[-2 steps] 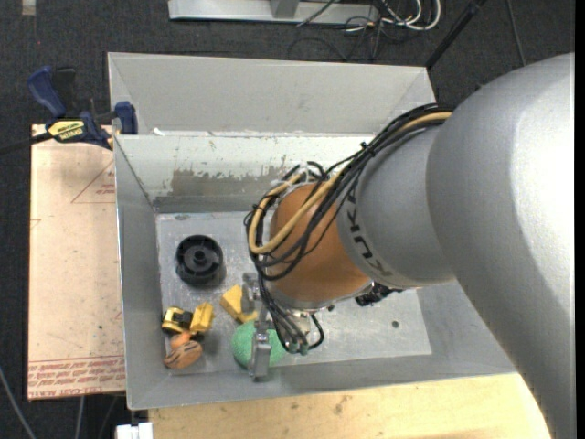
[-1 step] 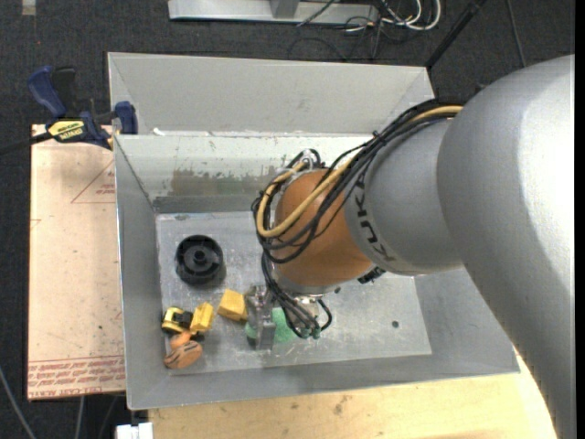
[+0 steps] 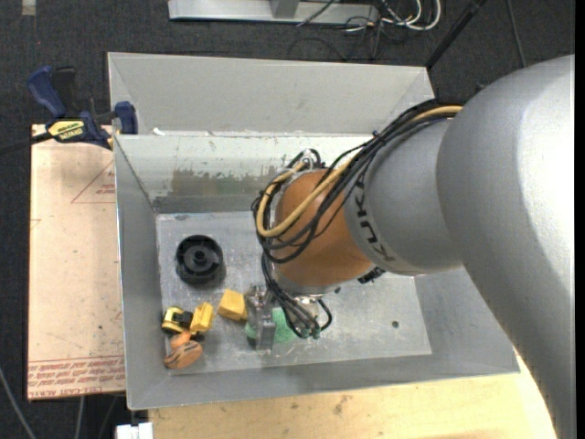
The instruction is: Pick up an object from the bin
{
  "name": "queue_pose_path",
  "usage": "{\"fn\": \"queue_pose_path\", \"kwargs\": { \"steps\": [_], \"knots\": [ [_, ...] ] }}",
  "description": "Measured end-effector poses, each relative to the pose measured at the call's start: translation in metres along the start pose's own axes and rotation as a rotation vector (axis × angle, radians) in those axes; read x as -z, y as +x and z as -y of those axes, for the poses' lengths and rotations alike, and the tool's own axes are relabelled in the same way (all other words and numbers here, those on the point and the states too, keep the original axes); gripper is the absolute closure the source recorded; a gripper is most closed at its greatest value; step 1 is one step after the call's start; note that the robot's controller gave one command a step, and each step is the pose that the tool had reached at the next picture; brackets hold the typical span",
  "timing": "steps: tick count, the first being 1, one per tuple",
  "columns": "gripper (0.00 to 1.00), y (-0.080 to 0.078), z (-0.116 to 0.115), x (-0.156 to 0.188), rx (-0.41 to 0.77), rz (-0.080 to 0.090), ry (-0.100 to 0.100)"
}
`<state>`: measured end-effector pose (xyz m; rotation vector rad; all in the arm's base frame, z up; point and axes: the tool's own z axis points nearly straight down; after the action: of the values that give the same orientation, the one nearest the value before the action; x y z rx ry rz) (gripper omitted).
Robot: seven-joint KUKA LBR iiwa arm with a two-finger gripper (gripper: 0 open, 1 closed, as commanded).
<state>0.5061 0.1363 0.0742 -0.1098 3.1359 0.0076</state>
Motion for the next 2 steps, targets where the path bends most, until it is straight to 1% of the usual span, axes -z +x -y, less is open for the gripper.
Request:
{"fn": "queue_pose_path", "kwargs": {
  "steps": [1,2],
  "knots": [
    [1.0,0.008,-0.001,0.044,0.008,-0.01,0.004],
    [1.0,-0.013,0.01,0.109,0.015,-0.004,0.004]
  ]
}}
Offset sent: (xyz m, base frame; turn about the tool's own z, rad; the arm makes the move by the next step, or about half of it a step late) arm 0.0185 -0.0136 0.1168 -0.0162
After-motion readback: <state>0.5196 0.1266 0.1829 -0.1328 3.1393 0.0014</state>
